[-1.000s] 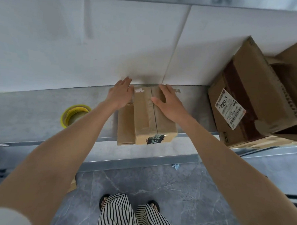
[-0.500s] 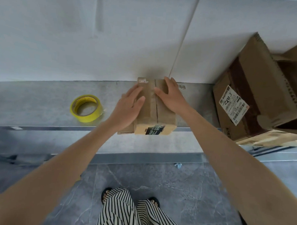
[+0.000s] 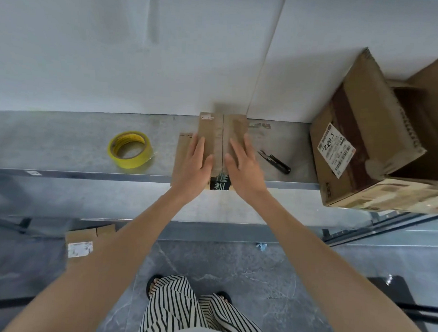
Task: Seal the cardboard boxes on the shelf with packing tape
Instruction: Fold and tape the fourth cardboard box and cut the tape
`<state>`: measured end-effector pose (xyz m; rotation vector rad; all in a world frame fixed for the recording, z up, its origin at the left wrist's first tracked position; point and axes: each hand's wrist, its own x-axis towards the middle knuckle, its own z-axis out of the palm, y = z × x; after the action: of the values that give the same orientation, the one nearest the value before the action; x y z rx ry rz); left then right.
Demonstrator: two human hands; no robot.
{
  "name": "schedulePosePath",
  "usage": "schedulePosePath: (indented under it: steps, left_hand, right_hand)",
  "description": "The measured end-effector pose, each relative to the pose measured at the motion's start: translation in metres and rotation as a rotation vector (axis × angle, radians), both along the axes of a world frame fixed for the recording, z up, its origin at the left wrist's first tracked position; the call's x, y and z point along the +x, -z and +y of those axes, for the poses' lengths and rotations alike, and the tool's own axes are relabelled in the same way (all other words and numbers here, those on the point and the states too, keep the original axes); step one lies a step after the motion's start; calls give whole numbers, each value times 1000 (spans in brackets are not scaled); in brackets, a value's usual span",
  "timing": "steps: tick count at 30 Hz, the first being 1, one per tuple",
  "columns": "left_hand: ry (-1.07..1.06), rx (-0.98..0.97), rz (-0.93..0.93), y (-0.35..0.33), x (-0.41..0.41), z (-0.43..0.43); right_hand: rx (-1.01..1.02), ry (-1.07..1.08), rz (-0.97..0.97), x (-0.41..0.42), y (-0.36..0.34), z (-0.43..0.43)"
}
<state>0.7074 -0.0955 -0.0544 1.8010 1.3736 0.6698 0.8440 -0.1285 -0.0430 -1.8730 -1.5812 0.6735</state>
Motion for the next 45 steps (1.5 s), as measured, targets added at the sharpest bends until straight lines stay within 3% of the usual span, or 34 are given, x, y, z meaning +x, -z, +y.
schedulePosePath:
  steps: [5,9,14,20,23,27,29,32,34,37,45]
  left_hand:
    - [55,78,54,7,-11,4]
    - [179,147,442,-4,-22,7]
    - [284,484,715,-12,-26,7]
    - [442,552,864,-12,-32,10]
    - [429,423,726,-12,-32,9]
    - [175,-22,141,-11,-19,-10]
    - [53,-112,-44,-12,-9,-20]
    - [-25,-113,-302,-25,-9,-21]
    - [-113,-92,-359,-35,-14,-16]
    - [-205,-79,-261,-44,-17,-8]
    - [-113,189,-319,-66,-21,-9]
  right_hand:
    - [109,-87,-53,29,-3,-3]
    - [39,-230,-147,48,-7,-8]
    - [-27,-296,-505,43,2,-17]
    - [196,-358,-763,49,7,-20]
    - [88,-370,-690,50,6,-19]
    - [-87,-161,-75,30,1,-23]
    - [-34,-32,175,19,-2,-23]
    - [22,71,343,14,-15,-18]
    - [23,113,441,17,-24,-13]
    - [1,138,469,19,-41,-4]
    - [180,88,416,16,-58,-2]
